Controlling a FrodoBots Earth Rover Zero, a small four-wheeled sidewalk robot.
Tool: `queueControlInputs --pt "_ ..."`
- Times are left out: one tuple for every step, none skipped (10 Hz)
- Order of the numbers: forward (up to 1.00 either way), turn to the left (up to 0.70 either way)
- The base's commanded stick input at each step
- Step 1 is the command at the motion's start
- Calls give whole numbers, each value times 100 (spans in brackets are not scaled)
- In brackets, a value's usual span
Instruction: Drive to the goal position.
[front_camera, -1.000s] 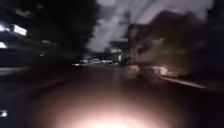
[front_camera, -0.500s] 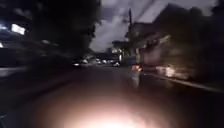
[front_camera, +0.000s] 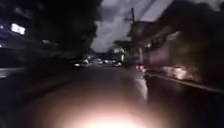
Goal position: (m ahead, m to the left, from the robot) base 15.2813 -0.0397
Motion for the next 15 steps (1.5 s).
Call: queueControlInputs --pt "100 0" --pt "100 0" --pt "100 0" --pt "100 3" --pt "100 27" --pt "100 27" --pt "100 23" --pt "100 0" --pt "100 0" --pt "100 0" --pt "100 0" --pt "100 1" --pt "100 26" --pt "100 5" --pt "100 0"
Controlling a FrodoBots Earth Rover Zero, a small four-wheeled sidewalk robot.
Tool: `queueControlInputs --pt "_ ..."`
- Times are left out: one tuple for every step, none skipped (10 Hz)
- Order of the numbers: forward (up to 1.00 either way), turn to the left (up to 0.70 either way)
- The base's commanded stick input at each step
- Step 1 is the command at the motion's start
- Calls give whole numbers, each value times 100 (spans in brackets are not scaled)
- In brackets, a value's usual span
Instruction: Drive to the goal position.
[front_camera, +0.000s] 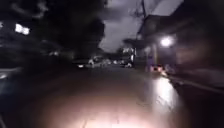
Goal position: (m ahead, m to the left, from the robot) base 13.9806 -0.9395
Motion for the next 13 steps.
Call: queueControlInputs --pt "100 0" --pt "100 0" --pt "100 0" --pt "100 0" --pt "100 0" --pt "100 0" --pt "100 0" --pt "100 0" --pt "100 0" --pt "100 0" --pt "100 0" --pt "100 0" --pt "100 0"
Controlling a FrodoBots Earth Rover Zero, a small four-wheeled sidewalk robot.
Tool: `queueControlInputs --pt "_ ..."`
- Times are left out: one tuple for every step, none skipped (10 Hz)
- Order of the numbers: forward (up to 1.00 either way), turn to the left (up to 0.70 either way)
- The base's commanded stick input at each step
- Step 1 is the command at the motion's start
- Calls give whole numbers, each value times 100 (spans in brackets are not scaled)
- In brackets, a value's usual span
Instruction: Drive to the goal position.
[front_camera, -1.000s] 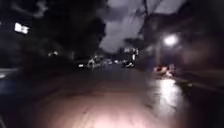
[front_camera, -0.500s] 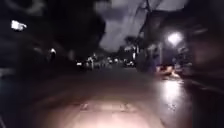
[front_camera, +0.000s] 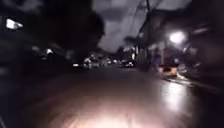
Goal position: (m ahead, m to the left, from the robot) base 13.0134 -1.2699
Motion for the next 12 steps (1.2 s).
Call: queueControlInputs --pt "100 0" --pt "100 0" --pt "100 0" --pt "100 0" --pt "100 0" --pt "100 0" --pt "100 0" --pt "100 0" --pt "100 0" --pt "100 0" --pt "100 0" --pt "100 0"
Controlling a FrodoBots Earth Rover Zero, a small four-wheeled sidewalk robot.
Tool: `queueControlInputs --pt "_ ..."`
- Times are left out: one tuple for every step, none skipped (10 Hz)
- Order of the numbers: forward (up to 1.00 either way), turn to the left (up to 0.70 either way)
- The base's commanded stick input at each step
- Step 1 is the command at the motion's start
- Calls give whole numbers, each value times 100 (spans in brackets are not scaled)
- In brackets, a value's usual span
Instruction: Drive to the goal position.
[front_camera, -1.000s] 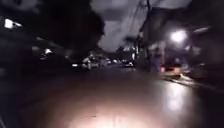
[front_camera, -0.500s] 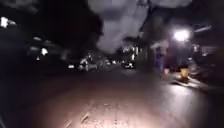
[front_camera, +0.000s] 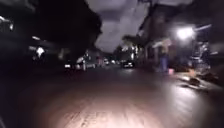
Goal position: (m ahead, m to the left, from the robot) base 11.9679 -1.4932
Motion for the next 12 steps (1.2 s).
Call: queueControlInputs --pt "100 0" --pt "100 0" --pt "100 0" --pt "100 0" --pt "100 0" --pt "100 0" --pt "100 0" --pt "100 0" --pt "100 0" --pt "100 0" --pt "100 0" --pt "100 0"
